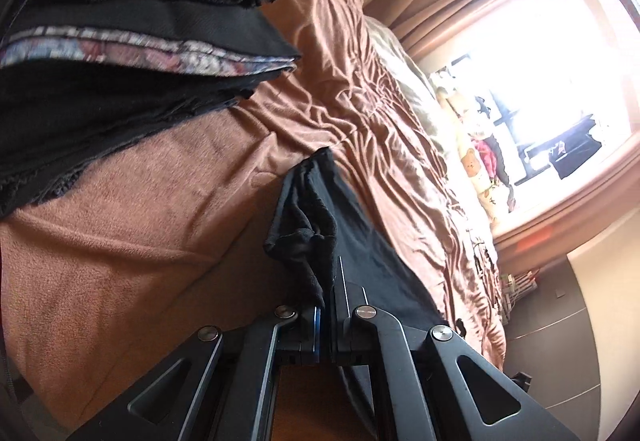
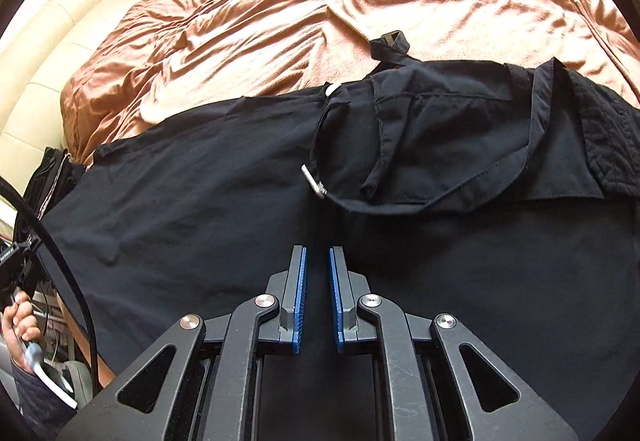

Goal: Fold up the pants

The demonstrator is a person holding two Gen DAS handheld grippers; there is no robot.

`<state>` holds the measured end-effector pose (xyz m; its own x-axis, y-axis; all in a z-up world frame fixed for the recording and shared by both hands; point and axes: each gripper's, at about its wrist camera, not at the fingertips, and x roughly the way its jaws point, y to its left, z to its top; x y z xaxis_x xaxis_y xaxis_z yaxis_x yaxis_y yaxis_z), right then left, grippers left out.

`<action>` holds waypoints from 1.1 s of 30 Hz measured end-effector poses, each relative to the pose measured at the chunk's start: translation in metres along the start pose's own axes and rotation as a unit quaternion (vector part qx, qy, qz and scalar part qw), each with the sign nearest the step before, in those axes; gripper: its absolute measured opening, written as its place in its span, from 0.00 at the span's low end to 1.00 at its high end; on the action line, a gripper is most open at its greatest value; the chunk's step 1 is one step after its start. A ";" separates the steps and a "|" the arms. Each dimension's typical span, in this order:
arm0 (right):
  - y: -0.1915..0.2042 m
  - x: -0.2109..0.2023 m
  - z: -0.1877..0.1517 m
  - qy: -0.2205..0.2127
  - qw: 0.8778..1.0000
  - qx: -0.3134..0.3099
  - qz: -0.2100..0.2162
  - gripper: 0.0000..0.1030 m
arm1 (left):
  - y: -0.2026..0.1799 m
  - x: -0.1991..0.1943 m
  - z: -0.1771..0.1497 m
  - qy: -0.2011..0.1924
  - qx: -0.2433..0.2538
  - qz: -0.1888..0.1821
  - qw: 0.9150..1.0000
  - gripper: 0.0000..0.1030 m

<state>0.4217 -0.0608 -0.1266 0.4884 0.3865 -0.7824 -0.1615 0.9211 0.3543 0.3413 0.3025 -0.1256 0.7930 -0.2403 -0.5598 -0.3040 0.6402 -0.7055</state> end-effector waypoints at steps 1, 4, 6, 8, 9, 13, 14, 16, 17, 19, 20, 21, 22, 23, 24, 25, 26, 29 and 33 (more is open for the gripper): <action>0.001 -0.002 -0.004 0.002 1.000 -0.001 0.004 0.08 | -0.010 -0.004 0.003 -0.004 0.007 -0.007 1.000 0.02; 0.002 -0.010 -0.016 0.008 1.000 -0.004 0.019 0.03 | -0.043 -0.013 0.011 -0.014 0.034 -0.023 0.999 0.02; 0.000 -0.017 -0.022 0.011 1.000 -0.007 0.027 0.03 | -0.067 -0.018 0.014 -0.016 0.050 -0.036 0.998 0.02; -0.002 -0.024 -0.032 0.014 0.999 -0.006 0.038 0.03 | -0.092 -0.023 0.016 -0.020 0.067 -0.049 0.996 0.02; -0.003 -0.026 -0.035 0.015 0.999 -0.004 0.042 0.03 | -0.104 -0.026 0.016 -0.022 0.076 -0.055 0.995 0.02; -0.007 -0.036 -0.050 0.021 0.998 0.002 0.056 0.03 | -0.153 -0.033 0.016 -0.026 0.106 -0.078 0.991 0.02; -0.007 -0.038 -0.054 0.022 0.998 0.001 0.059 0.03 | -0.165 -0.035 0.015 -0.027 0.113 -0.084 0.990 0.02; -0.009 -0.043 -0.062 0.022 0.998 0.002 0.064 0.03 | -0.186 -0.040 0.013 -0.028 0.127 -0.097 0.987 0.02; -0.009 -0.044 -0.066 0.023 0.997 0.003 0.067 0.03 | -0.199 -0.042 0.012 -0.028 0.134 -0.102 0.985 0.02; -0.013 -0.048 -0.072 0.022 0.997 0.008 0.070 0.03 | -0.222 -0.046 0.009 -0.029 0.149 -0.112 0.982 0.02; -0.014 -0.049 -0.076 0.022 0.997 0.009 0.074 0.03 | -0.235 -0.047 0.008 -0.030 0.156 -0.117 0.980 0.03; -0.013 -0.050 -0.080 0.022 0.997 0.008 0.080 0.03 | -0.246 -0.048 0.007 -0.029 0.163 -0.122 0.979 0.02; -0.014 -0.052 -0.084 0.022 0.996 0.006 0.084 0.03 | -0.258 -0.049 0.005 -0.029 0.169 -0.127 0.977 0.02; -0.015 -0.054 -0.088 0.022 0.996 0.003 0.086 0.03 | -0.268 -0.051 0.003 -0.028 0.176 -0.131 0.975 0.03; -0.017 -0.056 -0.090 0.021 0.996 0.003 0.088 0.03 | -0.278 -0.053 0.001 -0.027 0.181 -0.135 0.974 0.02; -0.020 -0.059 -0.092 0.019 0.995 0.006 0.093 0.03 | -0.288 -0.054 -0.002 -0.026 0.187 -0.138 0.972 0.02; -0.023 -0.062 -0.092 0.017 0.995 0.011 0.099 0.03 | -0.297 -0.056 -0.006 -0.026 0.194 -0.141 0.970 0.02; -0.038 -0.077 -0.095 0.002 0.994 0.024 0.108 0.03 | -0.327 -0.062 -0.015 -0.026 0.211 -0.151 0.965 0.02; -0.066 -0.104 -0.098 -0.026 0.992 0.044 0.111 0.03 | -0.365 -0.065 -0.029 -0.021 0.238 -0.161 0.957 0.03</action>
<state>0.2978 -0.1578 -0.1186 0.4922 0.5751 -0.6534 -0.1963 0.8046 0.5604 0.3852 0.0639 0.1556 0.8292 -0.4580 -0.3204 0.2277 0.8003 -0.5547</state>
